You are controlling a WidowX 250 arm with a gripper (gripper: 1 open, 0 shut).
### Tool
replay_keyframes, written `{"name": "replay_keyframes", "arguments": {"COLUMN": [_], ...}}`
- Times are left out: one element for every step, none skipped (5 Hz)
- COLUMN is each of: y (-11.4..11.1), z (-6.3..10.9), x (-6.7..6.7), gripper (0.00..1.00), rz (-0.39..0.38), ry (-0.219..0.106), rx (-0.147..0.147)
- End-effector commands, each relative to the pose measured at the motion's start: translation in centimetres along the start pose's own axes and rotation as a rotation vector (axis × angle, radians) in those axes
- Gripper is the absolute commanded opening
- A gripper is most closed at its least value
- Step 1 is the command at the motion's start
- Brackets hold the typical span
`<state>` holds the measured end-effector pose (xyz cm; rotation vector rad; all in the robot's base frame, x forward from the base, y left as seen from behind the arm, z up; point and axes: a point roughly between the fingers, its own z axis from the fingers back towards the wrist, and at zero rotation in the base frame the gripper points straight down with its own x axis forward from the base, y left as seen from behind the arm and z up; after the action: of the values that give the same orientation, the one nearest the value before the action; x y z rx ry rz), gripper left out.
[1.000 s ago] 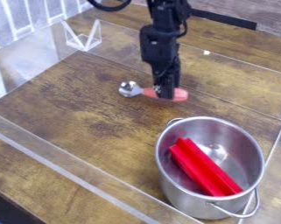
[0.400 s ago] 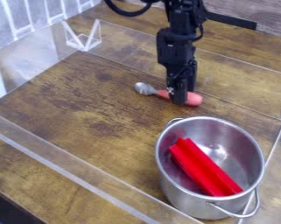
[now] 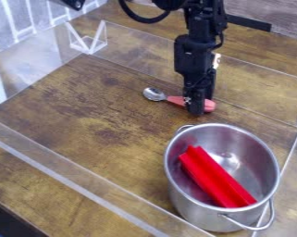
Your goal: Move the pink spoon to the right side of the table
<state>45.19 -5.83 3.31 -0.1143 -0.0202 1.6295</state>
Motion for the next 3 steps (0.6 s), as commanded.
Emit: {"name": "replay_keyframes", "arguments": {"y": [-0.79, -0.63, -0.38], "z": [2.27, 2.16, 2.28], "x": [-0.96, -1.1, -1.35], "gripper": [0.0, 0.0, 0.0], "rz": [-0.018, -0.018, -0.021], "ry": [0.011, 0.011, 0.013], "rx": [-0.072, -0.072, -0.07]}}
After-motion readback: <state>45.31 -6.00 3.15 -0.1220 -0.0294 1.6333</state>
